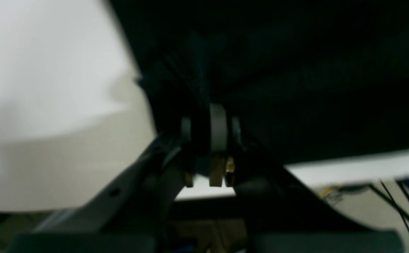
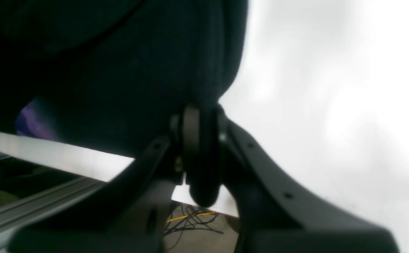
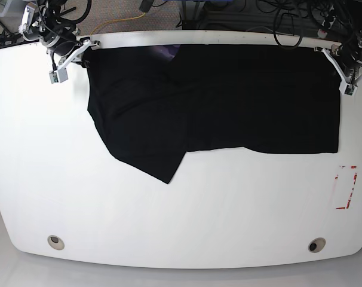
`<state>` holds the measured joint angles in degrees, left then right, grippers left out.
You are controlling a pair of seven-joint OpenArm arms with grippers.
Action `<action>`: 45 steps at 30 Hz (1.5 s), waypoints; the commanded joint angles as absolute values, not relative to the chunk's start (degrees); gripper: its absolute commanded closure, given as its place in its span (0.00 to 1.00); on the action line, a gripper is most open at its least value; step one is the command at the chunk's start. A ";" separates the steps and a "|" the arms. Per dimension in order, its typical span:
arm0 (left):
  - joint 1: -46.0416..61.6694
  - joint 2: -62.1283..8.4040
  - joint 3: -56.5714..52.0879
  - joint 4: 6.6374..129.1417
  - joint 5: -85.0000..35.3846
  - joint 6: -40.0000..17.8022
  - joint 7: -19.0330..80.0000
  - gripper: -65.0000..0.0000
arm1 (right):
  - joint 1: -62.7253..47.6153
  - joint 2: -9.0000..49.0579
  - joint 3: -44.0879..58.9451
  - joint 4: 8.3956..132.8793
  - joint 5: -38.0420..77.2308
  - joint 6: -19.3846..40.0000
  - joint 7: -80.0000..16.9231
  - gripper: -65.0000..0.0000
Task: Fold the T-shirt properly
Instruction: 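Pull the held shirt edge taut between both grippers, then reach the right gripper to the shirt's hem corner and grasp it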
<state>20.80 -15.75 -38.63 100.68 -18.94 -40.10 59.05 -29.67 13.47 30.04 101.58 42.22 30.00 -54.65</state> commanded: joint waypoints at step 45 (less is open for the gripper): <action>13.41 -16.75 -44.97 101.49 -19.21 -40.00 59.82 0.37 | -28.18 14.02 33.71 108.97 43.56 30.29 -53.76 0.19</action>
<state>13.34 -15.64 -44.53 100.51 -18.96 -40.10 60.42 -29.23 13.19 33.28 108.20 42.59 30.00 -54.92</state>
